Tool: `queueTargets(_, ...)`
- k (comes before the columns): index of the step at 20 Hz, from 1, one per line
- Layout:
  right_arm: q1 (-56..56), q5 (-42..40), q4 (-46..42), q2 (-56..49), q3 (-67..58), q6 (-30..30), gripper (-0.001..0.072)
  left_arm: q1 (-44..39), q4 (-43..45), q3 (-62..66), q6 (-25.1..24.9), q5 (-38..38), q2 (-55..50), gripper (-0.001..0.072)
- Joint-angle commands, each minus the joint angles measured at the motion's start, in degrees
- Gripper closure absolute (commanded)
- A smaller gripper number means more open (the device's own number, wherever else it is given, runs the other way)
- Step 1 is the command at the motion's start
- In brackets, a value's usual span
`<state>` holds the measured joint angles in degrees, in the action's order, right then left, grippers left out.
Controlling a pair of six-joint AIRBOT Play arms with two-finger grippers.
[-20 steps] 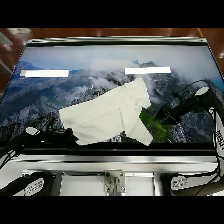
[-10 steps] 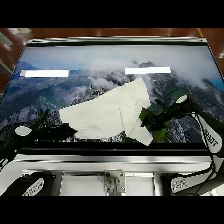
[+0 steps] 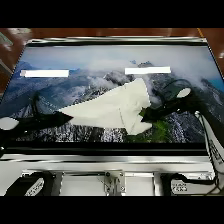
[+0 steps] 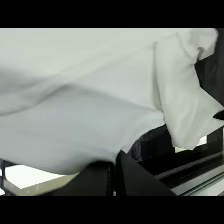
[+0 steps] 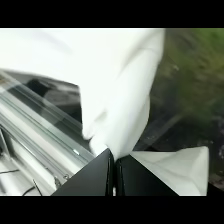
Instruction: Fold the shirts.
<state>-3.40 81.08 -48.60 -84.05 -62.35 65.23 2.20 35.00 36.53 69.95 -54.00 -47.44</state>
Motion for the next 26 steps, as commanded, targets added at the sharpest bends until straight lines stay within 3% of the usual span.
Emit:
queueTargets(1,-1.7,0.6,0.6,13.3,-8.6,-2.8,0.0661,0.0,2.7,17.0,-2.1,-2.1,5.6,0.0669)
queueTargets(4,-3.3,-4.0,0.3,26.1,-21.7,-2.7,0.0661,0.0,2.7,37.1,-3.5,-1.5,9.6,0.0668)
queueTargets(6,-3.6,-11.8,-0.4,33.3,-29.8,-1.9,0.0661,0.0,2.7,48.8,-2.8,-1.6,10.2,0.0669)
queueTargets(9,-3.6,-23.4,-2.5,41.0,-38.0,-0.3,0.0661,0.0,2.7,60.1,0.1,-1.6,10.5,0.0669)
queueTargets(11,-3.6,-24.9,-5.7,43.8,-41.3,2.1,0.0661,0.0,2.7,63.3,0.5,-2.6,11.1,0.0669)
queueTargets(13,-3.6,-23.7,-8.5,45.5,-42.9,3.7,0.0661,0.0,4.2,63.4,2.7,-5.1,11.8,0.0669)
queueTargets(17,-3.6,-20.4,-10.6,46.7,-43.0,3.8,0.0661,0.0,16.0,61.5,10.7,-16.2,11.7,0.0669)
queueTargets(22,-3.6,-13.4,-9.7,40.3,-43.0,5.3,0.0661,0.0,18.6,51.0,13.5,-20.1,11.8,0.0669)
queueTargets(26,-3.1,-4.0,-6.2,27.5,-42.9,8.7,0.066,0.0,23.5,39.4,13.6,-20.0,11.1,0.0669)
